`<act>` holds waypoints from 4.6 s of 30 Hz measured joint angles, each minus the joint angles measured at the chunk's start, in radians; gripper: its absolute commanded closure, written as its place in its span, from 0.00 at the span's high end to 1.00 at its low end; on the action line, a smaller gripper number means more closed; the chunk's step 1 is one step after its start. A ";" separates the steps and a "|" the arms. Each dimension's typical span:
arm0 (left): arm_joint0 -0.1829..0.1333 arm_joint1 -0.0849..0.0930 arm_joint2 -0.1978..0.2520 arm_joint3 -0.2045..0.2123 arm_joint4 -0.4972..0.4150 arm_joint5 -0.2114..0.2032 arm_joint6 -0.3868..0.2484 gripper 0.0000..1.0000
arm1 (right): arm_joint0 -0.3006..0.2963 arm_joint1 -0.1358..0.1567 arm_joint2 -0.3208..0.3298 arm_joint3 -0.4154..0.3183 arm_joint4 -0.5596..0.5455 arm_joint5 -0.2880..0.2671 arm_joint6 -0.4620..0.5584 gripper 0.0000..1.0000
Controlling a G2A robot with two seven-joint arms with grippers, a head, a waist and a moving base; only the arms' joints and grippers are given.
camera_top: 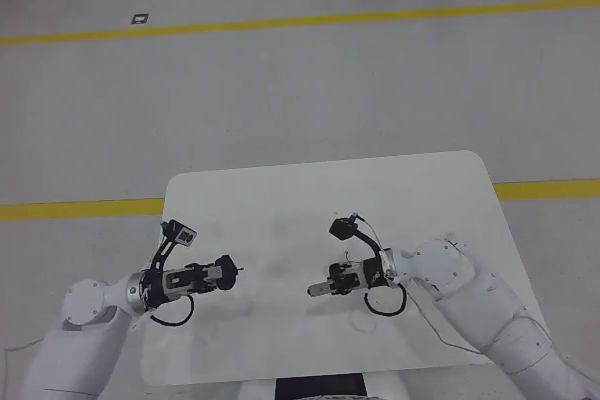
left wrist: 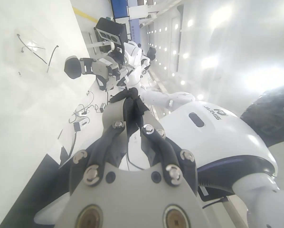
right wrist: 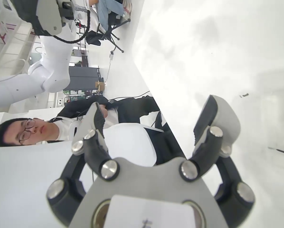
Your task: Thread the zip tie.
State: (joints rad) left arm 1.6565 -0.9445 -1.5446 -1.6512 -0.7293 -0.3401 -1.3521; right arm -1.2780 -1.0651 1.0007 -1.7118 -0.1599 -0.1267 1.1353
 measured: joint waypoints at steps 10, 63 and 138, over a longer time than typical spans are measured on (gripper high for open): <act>0.007 -0.011 -0.003 -0.007 -0.004 0.000 -0.038 0.00 | 0.115 0.007 -0.065 -0.073 -0.335 0.086 0.112 1.00; 0.004 -0.004 0.013 -0.012 0.000 0.000 -0.038 0.00 | 0.209 -0.021 -0.243 -0.021 -0.662 0.140 0.210 0.27; 0.004 -0.004 0.013 -0.012 0.000 0.000 -0.038 0.00 | 0.218 -0.099 -0.292 0.214 -0.826 0.148 0.095 0.00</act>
State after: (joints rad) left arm 1.6609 -0.9489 -1.5313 -1.6629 -0.7289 -0.3400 -1.3900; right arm -1.0598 -1.1638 0.7089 -1.4978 -0.9858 0.0212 1.2306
